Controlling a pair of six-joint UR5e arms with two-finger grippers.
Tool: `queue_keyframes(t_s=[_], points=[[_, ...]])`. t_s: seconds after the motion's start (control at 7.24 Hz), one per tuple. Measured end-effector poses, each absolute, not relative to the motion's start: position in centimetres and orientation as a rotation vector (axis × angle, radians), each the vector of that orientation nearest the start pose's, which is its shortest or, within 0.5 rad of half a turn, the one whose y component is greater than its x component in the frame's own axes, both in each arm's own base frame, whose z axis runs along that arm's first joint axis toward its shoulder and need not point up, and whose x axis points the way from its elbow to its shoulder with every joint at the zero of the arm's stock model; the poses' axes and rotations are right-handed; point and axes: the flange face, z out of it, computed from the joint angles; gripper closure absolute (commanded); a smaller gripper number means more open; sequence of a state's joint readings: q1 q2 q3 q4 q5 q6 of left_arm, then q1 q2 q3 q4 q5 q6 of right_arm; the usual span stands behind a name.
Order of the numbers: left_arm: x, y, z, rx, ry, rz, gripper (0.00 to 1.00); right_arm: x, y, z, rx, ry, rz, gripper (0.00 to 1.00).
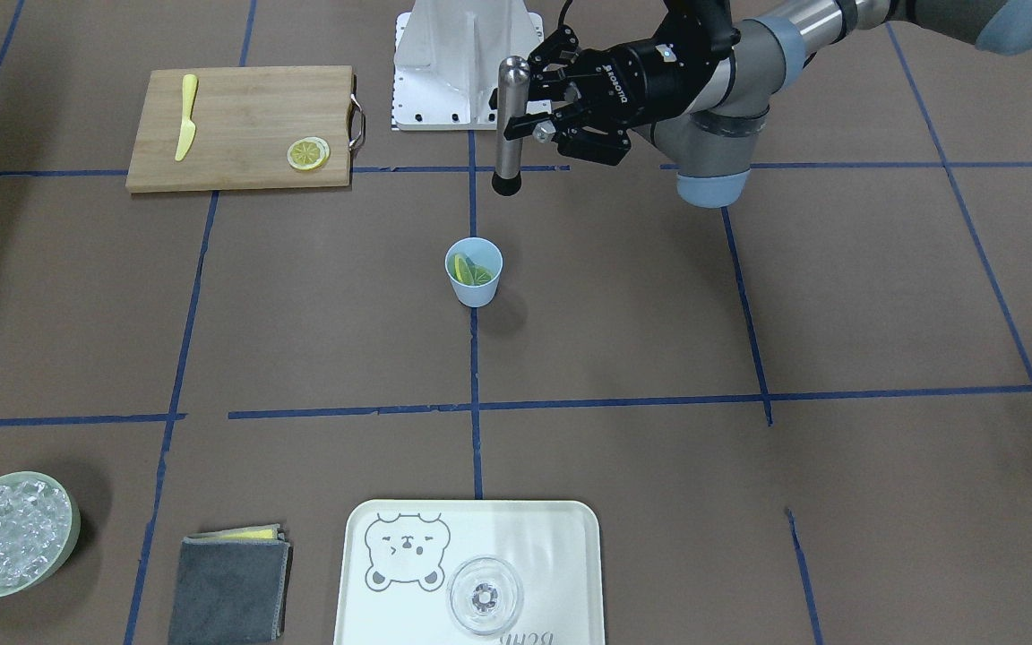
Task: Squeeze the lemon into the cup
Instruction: 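Lift the muddler with the left gripper and bring it over the cup, then press the muddler down into the cup onto the lemon slice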
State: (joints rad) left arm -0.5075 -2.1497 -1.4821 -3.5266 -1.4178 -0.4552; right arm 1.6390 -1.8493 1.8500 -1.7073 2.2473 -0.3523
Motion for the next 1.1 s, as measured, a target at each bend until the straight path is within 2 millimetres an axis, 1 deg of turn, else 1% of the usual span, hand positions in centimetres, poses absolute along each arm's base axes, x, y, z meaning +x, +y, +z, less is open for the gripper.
queue_keyframes(t_s=[0.28,0.55,0.69,0.97,1.1], points=[[46.2,-39.6,21.4,1.818,1.508,0.097,1.0,9.9,-35.7,66.1,0.015,-0.688,-0.217,0.0],[49.1,-38.6,23.6,1.788,1.447,0.124,1.0,10.1,-35.6,66.2,0.016,-0.685,-0.212,0.0],[50.1,-38.1,24.1,1.78,1.424,0.12,1.0,10.2,-35.5,66.2,0.017,-0.685,-0.209,0.0],[51.3,-37.8,24.9,1.767,1.393,0.121,1.0,10.4,-35.5,66.2,0.017,-0.686,-0.205,0.0],[51.8,-37.7,24.9,1.763,1.388,0.117,1.0,10.4,-35.3,66.4,0.015,-0.687,-0.202,0.0]])
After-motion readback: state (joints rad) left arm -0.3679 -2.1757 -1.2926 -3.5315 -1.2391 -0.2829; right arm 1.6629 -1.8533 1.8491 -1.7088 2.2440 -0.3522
